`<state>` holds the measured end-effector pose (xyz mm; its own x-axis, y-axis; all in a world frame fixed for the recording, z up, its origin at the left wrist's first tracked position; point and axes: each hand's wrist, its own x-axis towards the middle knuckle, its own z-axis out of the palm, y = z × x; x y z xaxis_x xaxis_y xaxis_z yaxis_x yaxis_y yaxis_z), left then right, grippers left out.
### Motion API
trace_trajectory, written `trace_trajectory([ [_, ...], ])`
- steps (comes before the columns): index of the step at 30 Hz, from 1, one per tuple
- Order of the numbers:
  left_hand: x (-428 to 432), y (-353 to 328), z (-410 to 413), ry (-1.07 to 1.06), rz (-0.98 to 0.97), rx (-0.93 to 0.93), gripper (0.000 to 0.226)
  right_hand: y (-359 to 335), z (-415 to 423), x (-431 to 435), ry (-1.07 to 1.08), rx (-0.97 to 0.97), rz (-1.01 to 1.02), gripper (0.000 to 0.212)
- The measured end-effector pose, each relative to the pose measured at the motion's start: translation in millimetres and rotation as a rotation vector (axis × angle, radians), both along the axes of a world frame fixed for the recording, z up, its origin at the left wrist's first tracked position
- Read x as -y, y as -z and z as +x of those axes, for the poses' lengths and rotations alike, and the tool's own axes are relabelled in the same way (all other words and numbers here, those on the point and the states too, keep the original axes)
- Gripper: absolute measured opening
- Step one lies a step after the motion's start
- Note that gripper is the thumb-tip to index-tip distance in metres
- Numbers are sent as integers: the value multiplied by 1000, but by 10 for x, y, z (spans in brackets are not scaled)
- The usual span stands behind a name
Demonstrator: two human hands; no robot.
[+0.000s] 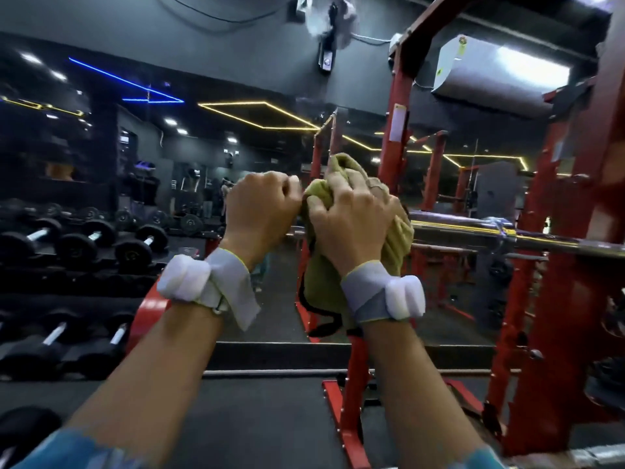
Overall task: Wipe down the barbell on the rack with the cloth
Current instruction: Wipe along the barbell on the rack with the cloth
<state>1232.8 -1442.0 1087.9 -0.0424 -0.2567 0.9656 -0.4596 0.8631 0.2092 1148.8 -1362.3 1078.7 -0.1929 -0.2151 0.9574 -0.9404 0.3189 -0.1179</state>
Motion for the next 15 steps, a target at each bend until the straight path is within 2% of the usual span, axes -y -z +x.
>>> trace_trajectory([
  [3, 101, 92, 84, 277, 57, -198, 42, 9, 232, 148, -56, -42, -17, 44],
  [5, 148, 171, 114, 521, 226, -265, 39, 37, 336, 226, -77, -96, -59, 44],
  [7, 179, 247, 124, 721, 395, -301, 51, 64, 390, 285, -122, -143, -84, 47],
  [9, 191, 273, 113, 786, 442, -307, 51, 102, 399, 305, -155, -175, -77, 48],
  [11, 199, 250, 104, 841, 453, -404, 36, 162, 382, 306, -166, -205, -89, 47],
  [12, 209, 254, 95, 903, 467, -444, 38, 205, 367, 300, -174, -212, -98, 45],
  [15, 256, 318, 54, 990, 429, -389, 32, 361, 290, 301, -223, -222, -161, 42],
])
